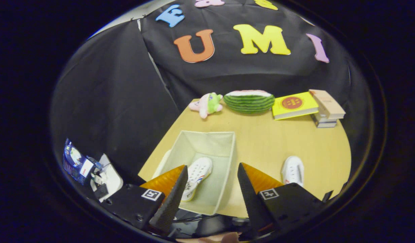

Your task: Open the storage box then place both shoes into the box .Put the left shoe in first, then the right shoe, with the right side of both shoes facing outward in a uniform manner.

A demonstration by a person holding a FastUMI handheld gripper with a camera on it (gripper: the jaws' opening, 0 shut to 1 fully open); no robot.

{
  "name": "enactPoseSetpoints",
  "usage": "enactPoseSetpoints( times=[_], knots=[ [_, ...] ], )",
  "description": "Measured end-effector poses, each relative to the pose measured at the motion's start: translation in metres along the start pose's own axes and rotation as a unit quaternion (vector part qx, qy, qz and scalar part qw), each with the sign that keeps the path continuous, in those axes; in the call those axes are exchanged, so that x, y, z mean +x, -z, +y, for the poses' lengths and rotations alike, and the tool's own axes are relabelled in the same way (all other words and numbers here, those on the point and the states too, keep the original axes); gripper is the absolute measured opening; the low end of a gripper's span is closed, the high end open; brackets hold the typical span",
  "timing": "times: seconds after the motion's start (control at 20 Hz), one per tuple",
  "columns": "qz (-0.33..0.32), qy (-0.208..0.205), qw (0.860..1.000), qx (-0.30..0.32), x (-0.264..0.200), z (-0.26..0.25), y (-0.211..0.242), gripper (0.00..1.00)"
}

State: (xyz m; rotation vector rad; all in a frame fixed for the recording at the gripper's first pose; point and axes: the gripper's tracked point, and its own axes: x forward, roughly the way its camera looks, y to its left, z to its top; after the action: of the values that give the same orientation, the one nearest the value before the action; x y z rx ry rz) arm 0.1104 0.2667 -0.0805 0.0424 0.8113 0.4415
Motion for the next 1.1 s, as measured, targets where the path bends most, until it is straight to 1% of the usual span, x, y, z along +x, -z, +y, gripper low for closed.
enactPoseSetpoints(
  times=[0.15, 0.25, 0.4, 0.5, 0.8, 1.0, 1.1],
  knots=[
    [0.004, 0.046, 0.999, -0.007, -0.021, -0.057, 0.015, 0.91],
    [0.017, 0.072, 0.997, -0.003, -0.022, -0.096, 0.032, 0.91],
    [0.053, 0.094, 0.994, -0.001, -0.013, -0.145, 0.063, 0.91],
    [0.08, 0.102, 0.992, 0.005, -0.002, -0.174, 0.085, 0.92],
    [0.156, 0.104, 0.98, 0.059, 0.051, -0.24, 0.135, 0.92],
    [0.188, 0.095, 0.975, 0.071, 0.073, -0.258, 0.156, 0.91],
    [0.2, 0.1, 0.973, 0.059, 0.08, -0.269, 0.162, 0.91]
  ],
)
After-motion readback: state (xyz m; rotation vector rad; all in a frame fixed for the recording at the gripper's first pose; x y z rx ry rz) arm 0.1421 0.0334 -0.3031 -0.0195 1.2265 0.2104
